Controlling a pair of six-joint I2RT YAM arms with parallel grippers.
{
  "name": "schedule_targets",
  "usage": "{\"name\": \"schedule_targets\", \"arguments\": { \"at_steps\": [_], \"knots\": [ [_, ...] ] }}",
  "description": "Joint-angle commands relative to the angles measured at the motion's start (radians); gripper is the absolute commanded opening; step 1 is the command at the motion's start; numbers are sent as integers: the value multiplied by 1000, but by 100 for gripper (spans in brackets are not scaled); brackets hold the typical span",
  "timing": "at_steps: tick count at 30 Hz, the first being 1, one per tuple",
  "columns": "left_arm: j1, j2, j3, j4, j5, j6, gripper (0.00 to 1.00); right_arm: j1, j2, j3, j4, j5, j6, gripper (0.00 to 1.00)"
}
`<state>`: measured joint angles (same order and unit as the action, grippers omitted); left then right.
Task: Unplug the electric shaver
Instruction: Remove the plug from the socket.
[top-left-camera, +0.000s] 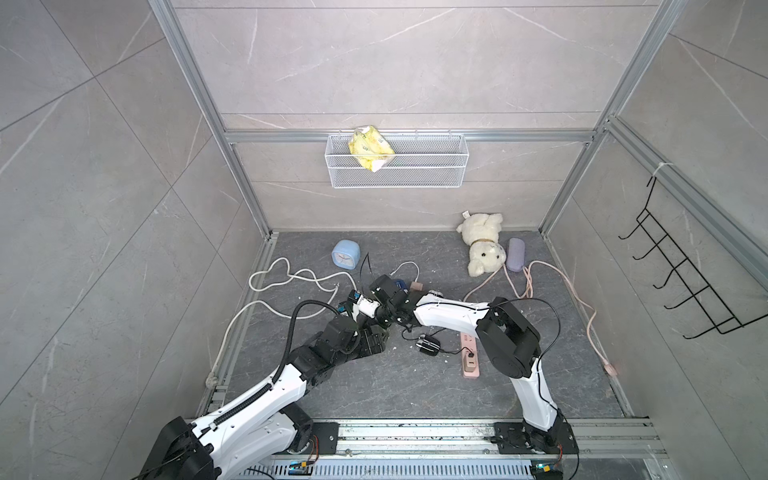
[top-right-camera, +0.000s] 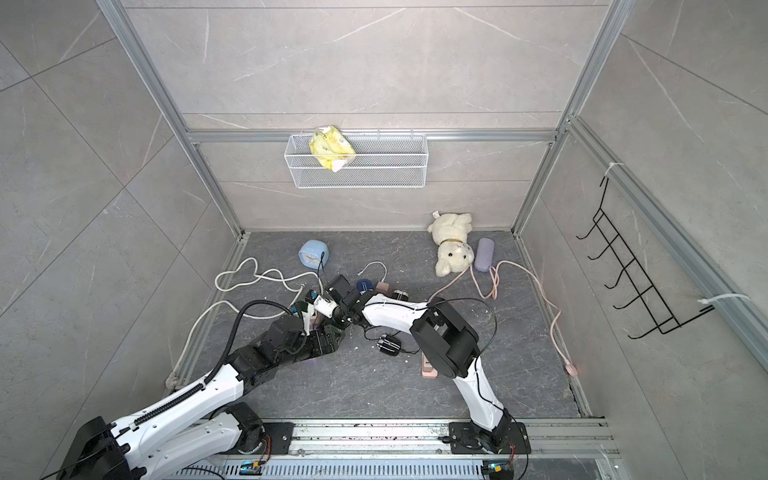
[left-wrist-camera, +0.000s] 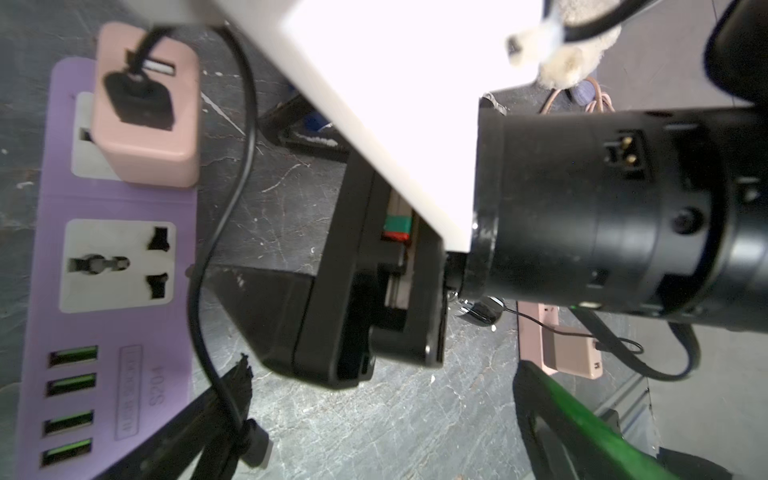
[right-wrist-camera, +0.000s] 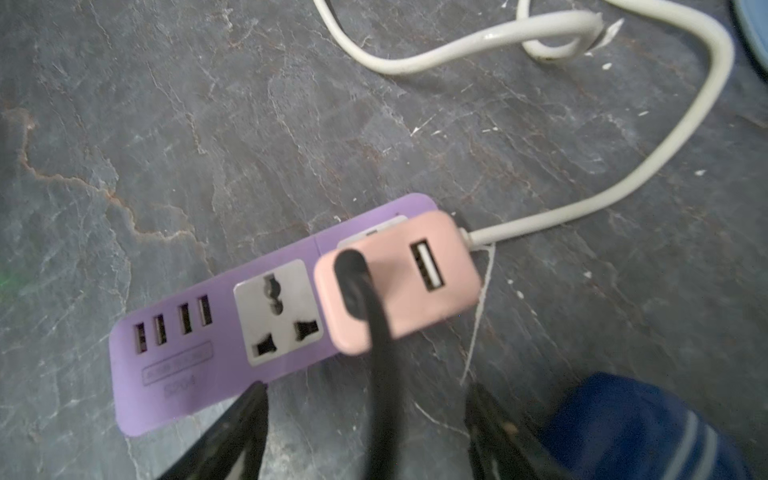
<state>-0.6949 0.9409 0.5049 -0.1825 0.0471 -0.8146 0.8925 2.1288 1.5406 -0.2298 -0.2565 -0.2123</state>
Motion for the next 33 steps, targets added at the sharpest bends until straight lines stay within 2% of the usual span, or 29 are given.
{"name": "schedule_targets", "arguments": {
  "at_steps": [1, 10, 13, 16, 22, 25, 28, 31, 33],
  "knots": [
    [1, -19, 48, -62, 55, 6, 99, -10, -73, -13, -45, 94, 36, 77],
    [-21, -85, 163, -321, 91, -24, 99, -97, -143, -52, -119, 229, 173, 81],
    [-30, -65, 241, -420, 119, -29, 99, -120, -145, -52, -145, 262, 182, 81],
    [-63, -40, 339, -513, 86, -12, 99, -134, -149, -55, -151, 262, 188, 81],
    [-106, -1, 470, -581, 49, 9, 99, -143, -158, -60, -152, 246, 206, 82],
    [-125, 38, 499, -586, 79, 14, 99, -147, -161, -62, -153, 238, 208, 82],
    [-139, 68, 499, -621, 57, 15, 99, -148, -162, -59, -155, 221, 209, 82],
    [-139, 64, 473, -636, 9, 15, 99, -148, -172, -81, -135, 151, 194, 82],
    [-140, 48, 455, -633, -19, 15, 99, -147, -190, -118, -96, 58, 167, 81]
  ]
}}
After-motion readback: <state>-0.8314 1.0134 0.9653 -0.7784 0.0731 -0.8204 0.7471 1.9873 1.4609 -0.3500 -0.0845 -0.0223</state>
